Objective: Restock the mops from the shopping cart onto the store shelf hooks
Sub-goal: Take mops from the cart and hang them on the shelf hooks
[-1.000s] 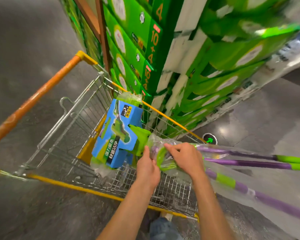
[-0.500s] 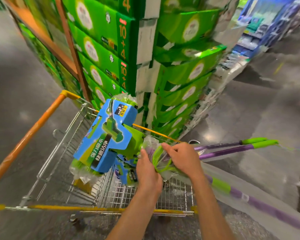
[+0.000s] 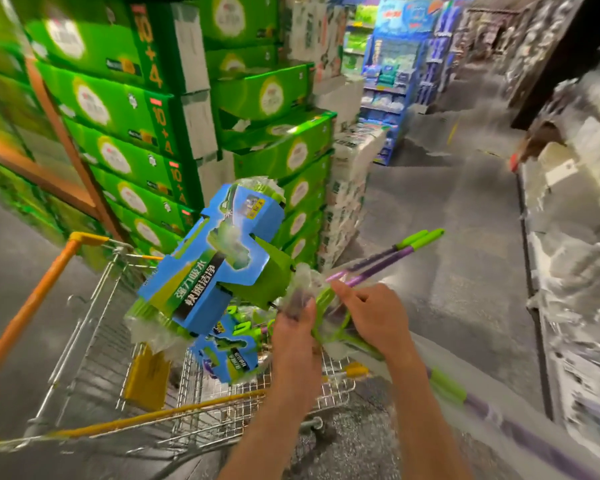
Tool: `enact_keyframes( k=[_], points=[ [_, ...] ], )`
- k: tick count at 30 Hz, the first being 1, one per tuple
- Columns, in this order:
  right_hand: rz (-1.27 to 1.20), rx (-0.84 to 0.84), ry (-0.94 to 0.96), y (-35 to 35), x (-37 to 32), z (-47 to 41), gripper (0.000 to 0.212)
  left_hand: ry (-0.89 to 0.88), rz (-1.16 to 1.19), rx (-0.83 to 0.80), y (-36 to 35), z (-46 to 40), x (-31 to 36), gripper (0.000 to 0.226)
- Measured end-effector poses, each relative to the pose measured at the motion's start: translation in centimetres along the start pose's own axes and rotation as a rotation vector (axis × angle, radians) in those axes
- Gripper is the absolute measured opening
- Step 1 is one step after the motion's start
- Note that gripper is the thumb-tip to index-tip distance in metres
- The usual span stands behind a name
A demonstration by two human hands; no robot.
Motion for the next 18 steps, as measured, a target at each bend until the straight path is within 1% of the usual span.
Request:
enact_keyframes(
  k=[2, 4, 8, 11, 14, 16, 18],
  points=[
    [-0.029, 0.061, -0.066, 2.1, 1.0, 2.5, 0.07, -0.028, -0.045, -0.046, -1.1, 1.5, -0.5, 0.037],
    [-0.106, 0.123, -0.108, 3.8, 1.9, 4.7, 0.072, -0.06, -0.085, -0.079, -1.8, 2.7, -1.1, 0.038],
    [-0.159, 0.256, -0.148, 6.8, 2.9, 8.5, 0.072, -0.138, -0.179, -0.172, -3.9, 4.8, -1.9, 0.05],
    [-0.197, 0.373, -0.176, 9.3, 3.7, 11.0, 0.07, -0.168, -0.237, -0.224, -5.8, 6.6, -2.4, 0.051],
    [-0.248, 0.474, -0.194, 11.6, 4.4, 13.5, 0.072, -0.156, -0.281, -0.313, -8.1, 8.0, -2.9, 0.048],
    [-0.293, 0.518, -0.21, 12.4, 4.9, 14.7, 0.068, -0.116, -0.256, -0.355, -9.2, 8.5, -3.0, 0.047],
    [-0.353, 0.576, -0.218, 13.3, 5.6, 16.0, 0.061, -0.068, -0.212, -0.389, -10.5, 9.0, -2.9, 0.057]
  ],
)
Point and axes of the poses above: each hand's wrist, its own z-axis away from the middle knuckle, its own y-axis out of the back of the hand, x = y × z, the point moved 8 cm from there along -z, towards the middle knuckle, and after that the axes turned 5 degrees about -z, right-handed, at the moved point
